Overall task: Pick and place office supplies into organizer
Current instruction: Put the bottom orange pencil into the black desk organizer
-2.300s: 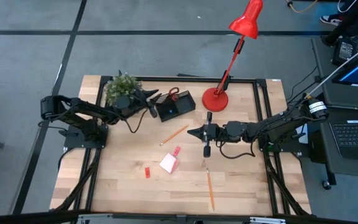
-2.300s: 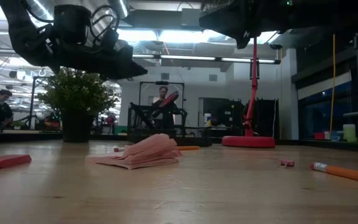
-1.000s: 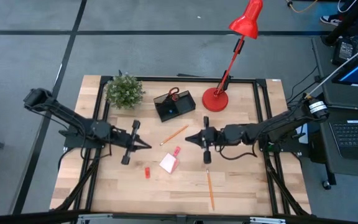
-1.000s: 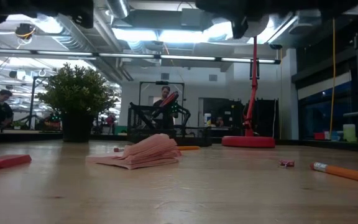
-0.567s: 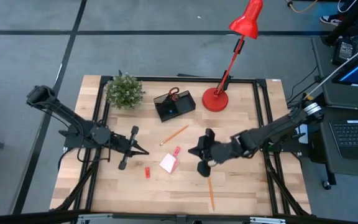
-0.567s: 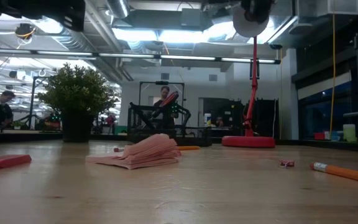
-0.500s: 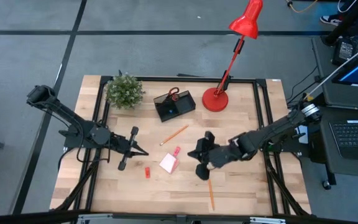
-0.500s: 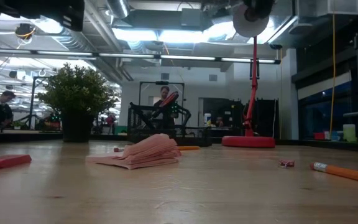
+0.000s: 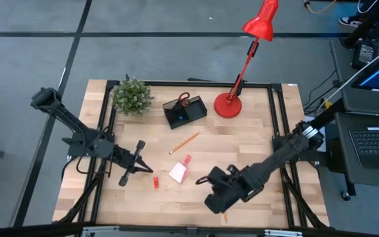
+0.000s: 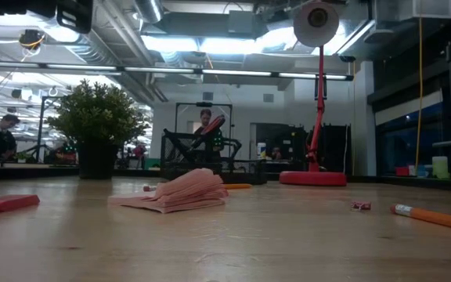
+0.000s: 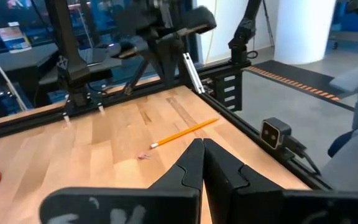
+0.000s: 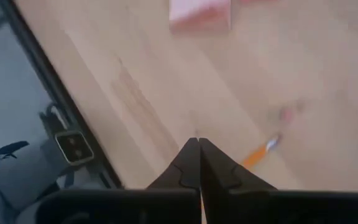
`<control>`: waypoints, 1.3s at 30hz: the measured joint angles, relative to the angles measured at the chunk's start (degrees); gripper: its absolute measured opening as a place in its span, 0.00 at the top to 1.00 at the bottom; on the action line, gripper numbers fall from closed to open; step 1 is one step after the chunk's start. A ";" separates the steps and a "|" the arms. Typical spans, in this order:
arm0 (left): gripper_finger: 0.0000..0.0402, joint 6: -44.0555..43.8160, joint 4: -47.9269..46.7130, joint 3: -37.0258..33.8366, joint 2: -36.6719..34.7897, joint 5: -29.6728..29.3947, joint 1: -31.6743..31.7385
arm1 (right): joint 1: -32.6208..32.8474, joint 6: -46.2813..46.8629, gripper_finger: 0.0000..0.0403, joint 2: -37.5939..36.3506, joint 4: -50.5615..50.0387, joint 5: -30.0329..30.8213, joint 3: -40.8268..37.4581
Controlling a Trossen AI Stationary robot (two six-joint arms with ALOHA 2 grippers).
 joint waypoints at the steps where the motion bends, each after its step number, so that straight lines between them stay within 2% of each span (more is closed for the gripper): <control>1: 1.00 0.03 0.03 0.00 0.01 -0.03 -0.27 | 0.41 1.83 1.00 0.65 -0.61 -1.03 0.05; 9: 1.00 0.15 -0.55 0.00 0.07 -0.27 -0.89 | 2.66 15.04 0.99 3.30 -2.40 -5.96 0.05; 12: 1.00 0.15 -0.55 0.00 0.07 -0.29 -0.89 | 2.88 19.42 0.97 3.53 -3.88 -5.64 0.05; 23: 1.00 0.09 -2.23 0.00 0.07 -0.36 -0.89 | 2.75 20.71 0.87 8.02 -5.78 -6.00 0.01; 30: 1.00 0.08 -2.54 0.00 0.07 -0.37 -0.89 | 2.94 25.88 0.75 10.94 -5.55 -7.42 -0.02; 39: 1.00 0.00 -2.91 0.00 0.07 -0.37 -0.89 | 2.43 26.01 0.59 14.71 -7.60 -7.02 -0.04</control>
